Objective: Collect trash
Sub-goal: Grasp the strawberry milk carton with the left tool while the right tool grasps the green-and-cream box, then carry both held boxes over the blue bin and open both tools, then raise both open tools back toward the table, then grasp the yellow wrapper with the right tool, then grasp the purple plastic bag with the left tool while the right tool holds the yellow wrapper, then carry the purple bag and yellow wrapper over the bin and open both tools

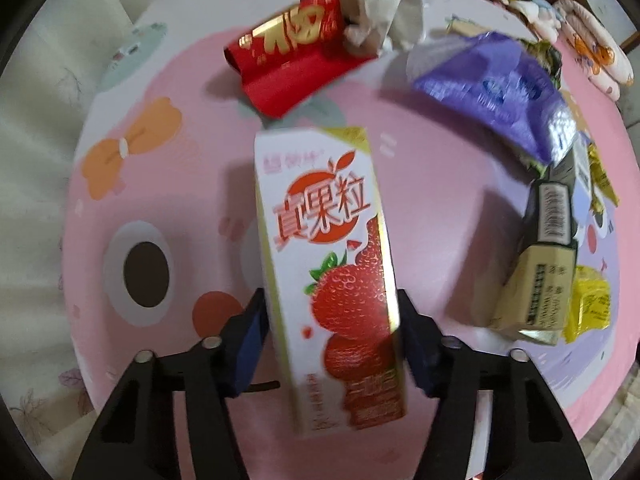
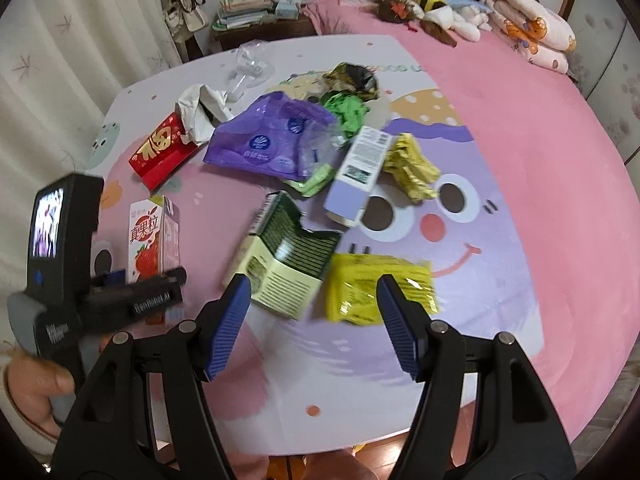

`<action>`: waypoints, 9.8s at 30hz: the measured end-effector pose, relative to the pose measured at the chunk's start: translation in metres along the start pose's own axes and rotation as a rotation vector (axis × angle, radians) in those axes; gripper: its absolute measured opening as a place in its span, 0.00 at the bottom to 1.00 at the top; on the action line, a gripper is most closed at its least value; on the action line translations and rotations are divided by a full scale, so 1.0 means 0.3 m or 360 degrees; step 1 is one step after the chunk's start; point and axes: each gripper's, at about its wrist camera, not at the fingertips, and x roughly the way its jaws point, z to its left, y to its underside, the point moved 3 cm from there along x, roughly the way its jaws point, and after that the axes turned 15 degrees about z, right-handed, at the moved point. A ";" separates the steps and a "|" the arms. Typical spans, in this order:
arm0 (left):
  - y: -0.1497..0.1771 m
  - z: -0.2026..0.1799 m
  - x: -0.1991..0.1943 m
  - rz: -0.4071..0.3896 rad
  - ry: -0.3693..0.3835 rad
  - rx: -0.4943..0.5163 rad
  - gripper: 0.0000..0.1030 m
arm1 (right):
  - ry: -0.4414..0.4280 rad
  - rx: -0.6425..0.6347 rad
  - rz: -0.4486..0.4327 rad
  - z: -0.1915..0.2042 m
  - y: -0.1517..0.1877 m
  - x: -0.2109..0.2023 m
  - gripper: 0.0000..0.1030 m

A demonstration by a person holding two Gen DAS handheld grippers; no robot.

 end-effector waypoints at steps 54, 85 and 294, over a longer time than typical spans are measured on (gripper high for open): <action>1.328 -0.406 0.131 -0.0110 0.0042 -0.0136 0.50 | -0.0633 -0.0286 0.0289 -0.474 0.985 0.211 0.17; 1.134 -0.548 1.130 0.0191 -0.0010 0.0023 0.74 | -0.0458 -0.0068 0.0626 -0.381 1.118 1.406 0.18; 1.127 -0.292 -0.325 -0.0440 0.0540 0.0154 0.00 | -0.0471 -0.0594 0.0007 -0.253 0.674 -0.016 0.08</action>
